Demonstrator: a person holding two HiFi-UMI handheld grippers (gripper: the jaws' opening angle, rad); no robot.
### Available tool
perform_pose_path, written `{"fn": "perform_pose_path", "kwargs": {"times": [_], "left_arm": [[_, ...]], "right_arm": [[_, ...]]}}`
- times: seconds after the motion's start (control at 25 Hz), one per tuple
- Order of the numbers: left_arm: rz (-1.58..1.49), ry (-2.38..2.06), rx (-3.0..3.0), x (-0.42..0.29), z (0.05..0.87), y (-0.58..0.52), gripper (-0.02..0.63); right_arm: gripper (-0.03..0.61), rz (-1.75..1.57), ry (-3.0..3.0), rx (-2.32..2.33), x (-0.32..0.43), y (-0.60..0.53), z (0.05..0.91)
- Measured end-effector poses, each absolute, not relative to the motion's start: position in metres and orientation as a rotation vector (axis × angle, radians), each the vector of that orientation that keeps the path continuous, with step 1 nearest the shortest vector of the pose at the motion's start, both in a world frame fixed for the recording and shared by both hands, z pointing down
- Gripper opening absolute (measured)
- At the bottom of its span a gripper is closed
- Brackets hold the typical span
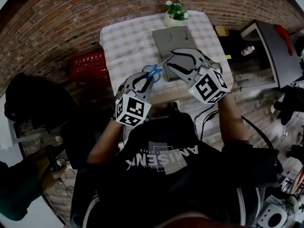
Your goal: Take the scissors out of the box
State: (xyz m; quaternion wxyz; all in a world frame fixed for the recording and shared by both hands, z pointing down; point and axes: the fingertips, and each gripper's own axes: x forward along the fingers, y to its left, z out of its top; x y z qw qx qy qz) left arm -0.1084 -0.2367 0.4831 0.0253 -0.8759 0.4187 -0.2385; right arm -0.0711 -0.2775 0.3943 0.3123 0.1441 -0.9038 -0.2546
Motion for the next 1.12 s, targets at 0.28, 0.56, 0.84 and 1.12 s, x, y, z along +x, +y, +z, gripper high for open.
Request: {"fn": "perform_pose_path", "kwargs": {"times": [0.28,0.56,0.84,1.12], "left_arm": [[-0.481,1.352,-2.744,-0.125,0.441,-0.232,0.080],[-0.200,1.512,-2.743,-0.129,0.389,-0.229,0.080],[-0.083,1.732,-2.625,-0.133,0.356,-0.237,0.080],[0.057,1.862,-2.540,-0.126,0.336,-0.241,0.080]], "right_arm": [[0.195,-0.491,-2.664,0.607,-0.069,-0.258,0.335],[0.178,-0.358,-2.864,0.779,-0.036,-0.247,0.295],[0.135,-0.311,-2.924,1.012,0.014,-0.256,0.266],[0.071,-0.177,-2.962,1.159,0.056,-0.272,0.263]]}}
